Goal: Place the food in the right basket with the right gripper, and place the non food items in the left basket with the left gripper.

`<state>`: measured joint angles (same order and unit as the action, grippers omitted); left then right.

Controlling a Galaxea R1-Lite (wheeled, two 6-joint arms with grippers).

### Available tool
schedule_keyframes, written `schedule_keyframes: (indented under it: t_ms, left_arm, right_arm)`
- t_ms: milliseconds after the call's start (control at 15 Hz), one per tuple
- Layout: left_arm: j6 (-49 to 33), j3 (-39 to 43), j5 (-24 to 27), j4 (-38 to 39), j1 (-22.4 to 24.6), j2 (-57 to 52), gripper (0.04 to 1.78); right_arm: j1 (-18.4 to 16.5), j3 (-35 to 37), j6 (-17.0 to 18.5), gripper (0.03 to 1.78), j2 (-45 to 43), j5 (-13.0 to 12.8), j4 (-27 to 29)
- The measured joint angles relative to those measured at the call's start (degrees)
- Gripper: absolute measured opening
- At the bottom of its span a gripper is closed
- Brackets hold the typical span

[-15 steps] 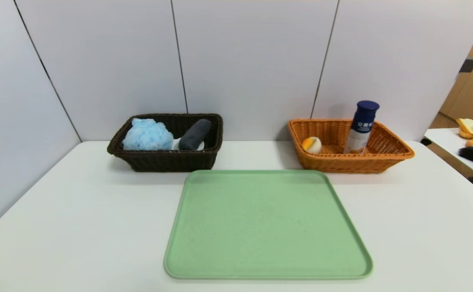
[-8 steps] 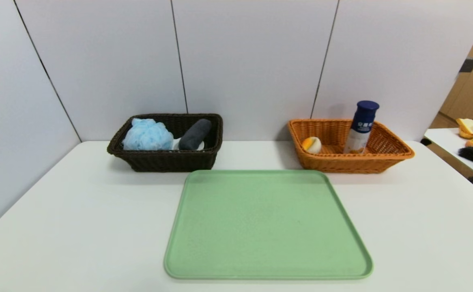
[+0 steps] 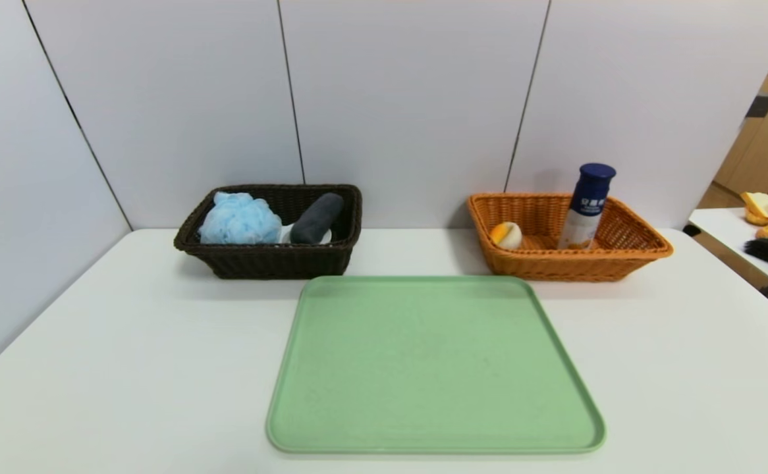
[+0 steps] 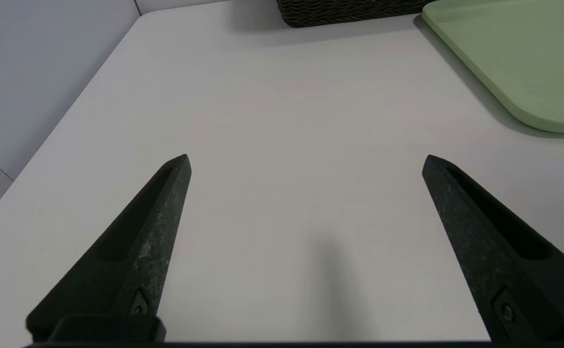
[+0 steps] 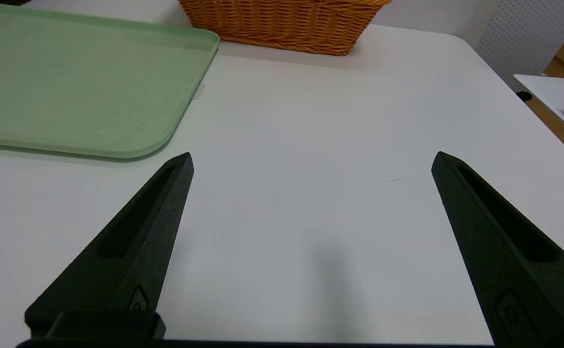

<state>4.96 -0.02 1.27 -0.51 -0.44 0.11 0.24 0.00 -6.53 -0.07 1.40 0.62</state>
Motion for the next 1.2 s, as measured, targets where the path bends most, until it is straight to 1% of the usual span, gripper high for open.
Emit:
schedule_keyframes:
  t_ms: [467, 733, 1200]
  left_arm:
    - [-2.51, 0.02, -0.91, 0.18, 0.0, 0.0, 1.69]
    - [-4.69, 0.02, -1.02, 0.4, 0.0, 0.0, 1.69]
    - [-4.66, 0.02, -1.02, 0.41, 0.0, 0.0, 1.69]
  right_arm:
    - [0.02, 0.0, 1.5, 1.7, 0.0, -0.28, -0.02]
    - [0.02, 0.0, 6.35, 1.7, 0.02, -1.38, -0.35]
    - [-0.06, 0.0, 6.64, 1.7, 0.0, -1.4, -0.44]
